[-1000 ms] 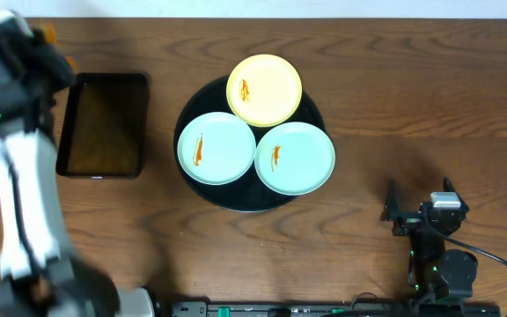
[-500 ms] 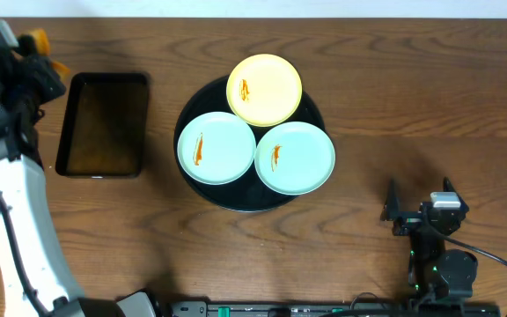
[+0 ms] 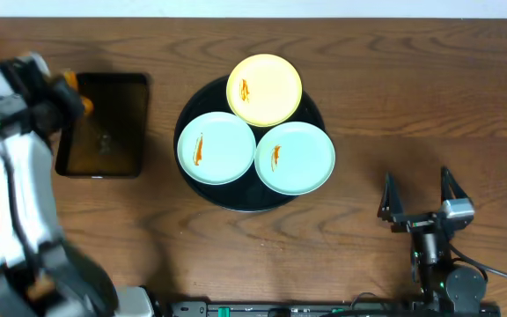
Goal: Clean dirty plates on tray and stack at the side
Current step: 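Reach the right gripper to the left light-blue plate rim and grasp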
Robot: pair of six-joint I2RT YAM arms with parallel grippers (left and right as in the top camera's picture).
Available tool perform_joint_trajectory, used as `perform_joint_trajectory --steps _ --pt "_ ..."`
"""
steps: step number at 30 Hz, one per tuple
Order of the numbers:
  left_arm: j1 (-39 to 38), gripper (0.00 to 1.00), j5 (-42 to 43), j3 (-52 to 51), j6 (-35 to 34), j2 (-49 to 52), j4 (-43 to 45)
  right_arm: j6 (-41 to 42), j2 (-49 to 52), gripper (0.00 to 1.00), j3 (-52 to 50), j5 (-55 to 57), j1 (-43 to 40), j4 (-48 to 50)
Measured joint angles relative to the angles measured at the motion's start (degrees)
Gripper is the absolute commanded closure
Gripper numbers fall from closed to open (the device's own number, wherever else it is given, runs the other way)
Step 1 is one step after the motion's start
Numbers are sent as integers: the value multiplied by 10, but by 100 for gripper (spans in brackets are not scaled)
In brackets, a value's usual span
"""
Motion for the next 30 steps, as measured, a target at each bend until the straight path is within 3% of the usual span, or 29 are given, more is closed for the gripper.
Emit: perform_joint_trajectory --steps 4,7,11,12,13,18,20,23,25,26,27,28,30 --pt "-19 93 -43 24 0 -75 17 28 3 1 2 -45 0 114" --pt "-29 93 -73 24 0 6 33 16 43 1 65 -87 0 92" --pt "-28 93 -90 5 0 148 14 -50 193 1 273 -146 0 -102" --pt "-28 93 -92 -7 0 172 7 -83 274 1 391 -177 0 -220" --pt "-28 92 -96 -17 0 186 0 -96 313 1 443 -193 0 -264" --pt "-28 92 -97 -20 0 166 5 -187 615 1 849 -278 11 -609" --pt "-28 93 -97 -16 0 153 6 -242 779 1 1056 -292 64 -768" --pt "-28 92 -98 -15 0 152 7 -262 923 1 1189 -308 137 -815" --pt "-28 93 -98 -15 0 152 9 -261 981 1 1210 -324 170 -805" --pt "-28 93 -98 -15 0 152 10 -259 1012 7 1216 -330 185 -801" --pt "-28 93 -98 -15 0 152 9 -258 1043 30 1217 -336 200 -801" --pt "-28 93 -98 -15 0 152 9 -256 1071 43 1217 -335 211 -780" --pt "-28 93 -98 -15 0 152 10 -218 1115 48 1220 -314 227 -734"
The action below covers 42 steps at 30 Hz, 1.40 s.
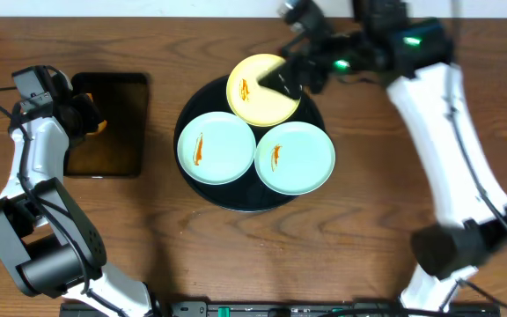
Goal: Clean dirty plates on tray and stack at the side
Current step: 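Reach the right gripper to the left light-blue plate rim and grasp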
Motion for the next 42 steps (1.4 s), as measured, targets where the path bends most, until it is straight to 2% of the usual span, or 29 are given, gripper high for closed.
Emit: perform_joint_trajectory --steps 2,4,9,12,16,28,32,42 --pt "0 93 0 0 0 0 0 65 45 49 2 67 19 19" --pt "0 92 0 0 0 0 0 146 116 46 2 171 50 19" --pt "0 93 0 0 0 0 0 232 198 50 2 297 102 -3" --pt "0 92 0 0 0 0 0 266 223 56 2 347 134 -14" --pt "0 93 0 0 0 0 -1 287 231 64 2 362 151 -47" --pt "0 93 0 0 0 0 -4 309 282 64 1 377 151 -27" --pt "0 93 0 0 0 0 -4 311 283 77 1 378 151 -25" --pt "0 93 0 0 0 0 -4 314 288 87 1 380 154 -26"
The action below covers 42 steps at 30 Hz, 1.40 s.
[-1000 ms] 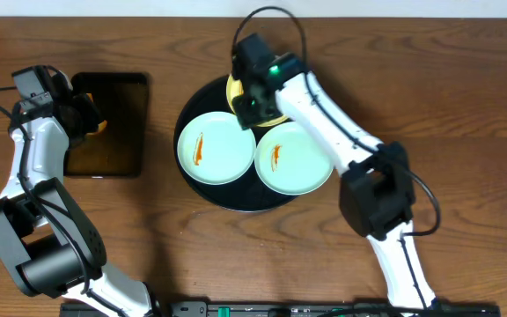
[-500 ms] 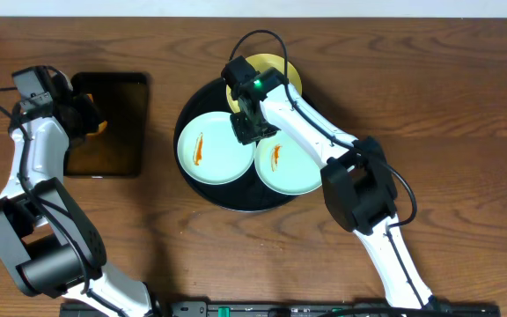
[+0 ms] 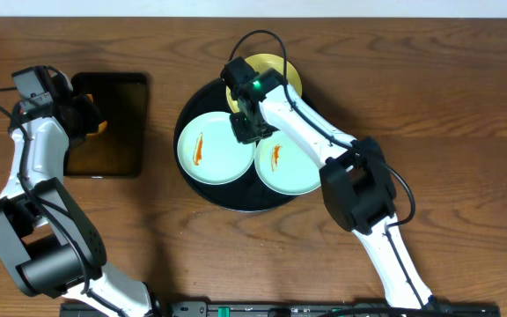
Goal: Clean dirty plates on tray and stack at the side
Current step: 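Reach the right gripper to the left light-blue plate rim and grasp, then move the sponge with the left gripper onto the left light-blue plate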
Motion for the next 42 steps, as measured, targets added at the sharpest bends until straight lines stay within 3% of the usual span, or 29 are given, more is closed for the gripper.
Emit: perform_joint_trajectory --steps 4,18,26,36,42 --pt "0 93 0 0 0 0 0 2 1 93 0 7 2 -1" --pt "0 92 9 0 0 -7 10 2 9 92 0 14 3 15" --pt "0 93 32 2 0 -97 14 2 10 96 -5 14 3 38" --pt "0 93 53 4 3 -83 -9 2 6 99 -12 13 3 45" --pt "0 93 154 5 -5 -81 -2 2 6 99 -12 13 3 45"
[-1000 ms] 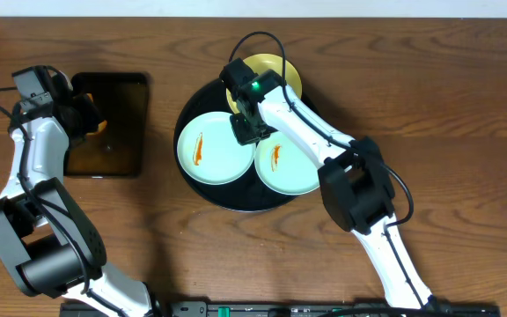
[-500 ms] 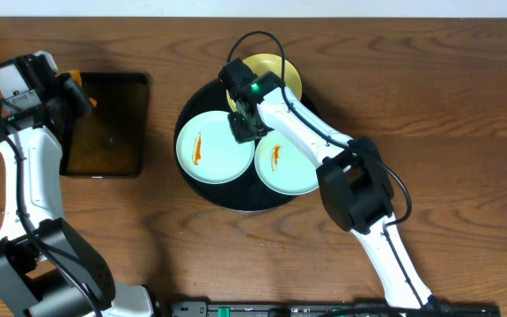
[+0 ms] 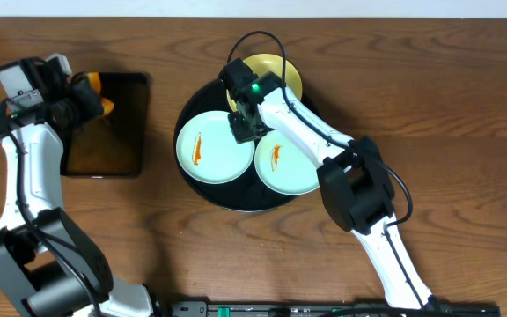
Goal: Clean dirty plates on tray and stack at the side
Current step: 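Move the sponge with the left gripper onto the left light-blue plate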
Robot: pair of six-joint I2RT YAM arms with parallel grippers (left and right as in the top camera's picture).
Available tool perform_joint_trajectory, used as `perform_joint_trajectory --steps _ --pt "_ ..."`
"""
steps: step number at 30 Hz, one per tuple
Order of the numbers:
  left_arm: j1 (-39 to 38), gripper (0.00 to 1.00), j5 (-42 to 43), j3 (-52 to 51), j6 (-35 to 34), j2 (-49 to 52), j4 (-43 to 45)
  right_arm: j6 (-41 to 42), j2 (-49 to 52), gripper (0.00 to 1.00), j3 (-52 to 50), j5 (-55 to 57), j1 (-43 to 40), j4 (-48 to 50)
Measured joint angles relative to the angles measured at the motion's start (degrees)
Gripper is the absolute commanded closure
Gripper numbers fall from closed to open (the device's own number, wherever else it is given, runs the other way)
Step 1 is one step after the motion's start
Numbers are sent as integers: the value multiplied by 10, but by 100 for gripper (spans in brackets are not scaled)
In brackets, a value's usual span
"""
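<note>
A round black tray (image 3: 202, 195) holds three plates. The yellow plate (image 3: 282, 72) lies at the back, one mint plate (image 3: 209, 151) at the left and another mint plate (image 3: 296, 165) at the right; both mint plates carry an orange smear. My right gripper (image 3: 246, 129) is low at the left mint plate's right rim, where the three plates meet; its jaws are hidden under the wrist. My left gripper (image 3: 95, 95) hangs over the upper left corner of the black basin (image 3: 113, 141), shut on an orange sponge (image 3: 104, 104).
The right arm (image 3: 324, 132) stretches across the tray and covers part of the yellow plate. The rectangular black basin lies left of the tray. Bare wooden table (image 3: 429, 106) shows to the right of the tray and along the front.
My left gripper with the sponge has shifted up and a little right, from the basin's left edge to over its upper left corner. The right gripper has stayed at the mint plate's rim.
At first the right arm was parked at the front right, open, and the left gripper held the sponge by the basin. Then the right arm was over the yellow plate. Later its gripper was down where the plates meet, and it remains there.
</note>
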Motion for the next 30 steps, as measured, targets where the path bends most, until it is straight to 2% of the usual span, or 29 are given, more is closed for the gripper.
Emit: perform_joint_trajectory --steps 4,7,12,17,25,30 --pt "-5 93 40 4 -52 -65 -24 0 0 99 0 0 0 0" --pt "-37 93 52 19 -76 -86 -67 0 0 99 0 0 0 1" --pt "-125 92 61 18 -88 -29 -149 0 0 99 0 -1 0 0" --pt "-219 93 56 17 -90 32 -158 0 0 99 0 -2 -1 0" --pt "-276 92 42 17 -105 153 -165 0 0 99 0 -2 -1 -1" --pt "-306 93 -54 17 -158 162 -178 2 0 99 0 -3 -1 -1"
